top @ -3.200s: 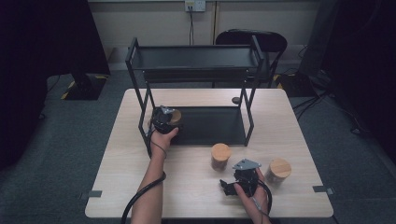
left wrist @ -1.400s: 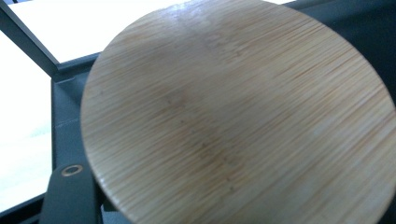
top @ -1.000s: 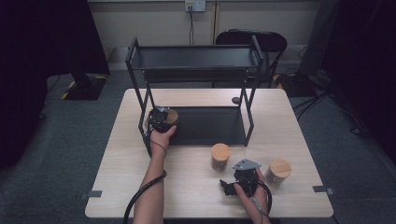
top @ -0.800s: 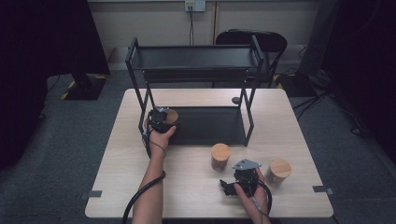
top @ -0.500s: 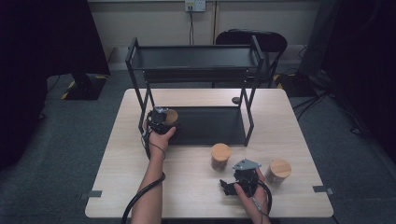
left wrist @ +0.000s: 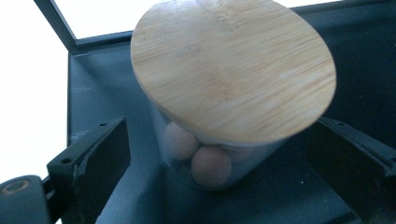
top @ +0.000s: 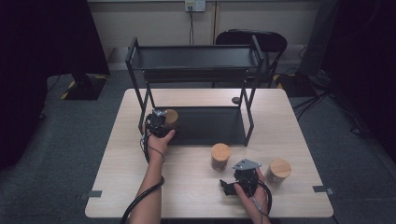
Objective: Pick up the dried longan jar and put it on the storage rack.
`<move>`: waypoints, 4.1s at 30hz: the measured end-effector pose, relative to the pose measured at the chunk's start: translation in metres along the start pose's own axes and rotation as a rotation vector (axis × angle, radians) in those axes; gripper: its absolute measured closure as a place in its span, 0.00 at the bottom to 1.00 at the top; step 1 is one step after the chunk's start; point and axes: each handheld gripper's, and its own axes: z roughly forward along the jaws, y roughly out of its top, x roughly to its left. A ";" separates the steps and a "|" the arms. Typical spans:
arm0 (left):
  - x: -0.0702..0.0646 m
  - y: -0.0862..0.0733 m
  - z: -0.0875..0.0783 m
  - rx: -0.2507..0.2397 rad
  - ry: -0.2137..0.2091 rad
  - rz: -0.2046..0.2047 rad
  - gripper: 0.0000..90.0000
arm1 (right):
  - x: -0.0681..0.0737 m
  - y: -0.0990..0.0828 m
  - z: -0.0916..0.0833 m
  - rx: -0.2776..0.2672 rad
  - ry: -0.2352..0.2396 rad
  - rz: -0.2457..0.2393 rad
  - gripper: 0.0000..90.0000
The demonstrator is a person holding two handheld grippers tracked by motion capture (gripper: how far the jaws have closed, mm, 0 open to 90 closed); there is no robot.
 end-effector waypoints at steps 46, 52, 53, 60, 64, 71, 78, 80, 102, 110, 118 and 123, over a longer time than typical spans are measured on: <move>-0.020 -0.024 -0.026 -0.042 -0.168 0.097 0.07 | 0.000 0.000 0.000 0.000 0.000 0.000 0.00; -0.024 -0.028 -0.030 -0.039 -0.184 0.120 0.07 | 0.000 0.000 0.000 0.000 0.000 0.000 0.00; -0.025 -0.028 -0.030 -0.040 -0.185 0.119 0.07 | 0.000 0.000 0.000 0.000 0.000 -0.001 0.00; -0.026 -0.034 -0.032 -0.043 -0.192 0.120 0.07 | 0.000 0.000 0.000 0.000 0.000 0.000 0.00; -0.026 -0.037 -0.034 -0.048 -0.196 0.114 0.07 | 0.000 0.000 0.000 0.000 0.000 -0.001 0.00; -0.026 -0.041 -0.038 -0.042 -0.207 0.129 0.07 | 0.000 0.000 0.000 0.000 0.000 -0.001 0.00; -0.027 -0.045 -0.041 -0.045 -0.220 0.130 0.07 | 0.000 0.000 0.000 0.000 0.000 0.000 0.00; -0.027 -0.047 -0.041 -0.040 -0.223 0.137 0.07 | 0.000 0.000 0.000 0.000 0.000 -0.001 0.00; -0.025 -0.058 -0.052 -0.052 -0.239 0.137 0.07 | 0.000 0.000 0.000 0.000 0.000 -0.001 0.00; -0.023 -0.062 -0.056 -0.045 -0.238 0.146 0.07 | 0.000 0.000 0.000 0.000 0.000 -0.001 0.00; -0.024 -0.066 -0.058 -0.041 -0.242 0.153 0.07 | 0.000 0.000 0.000 0.000 0.000 -0.001 0.00; -0.024 -0.070 -0.060 -0.037 -0.242 0.155 0.07 | 0.000 0.000 0.000 0.000 0.000 -0.001 0.00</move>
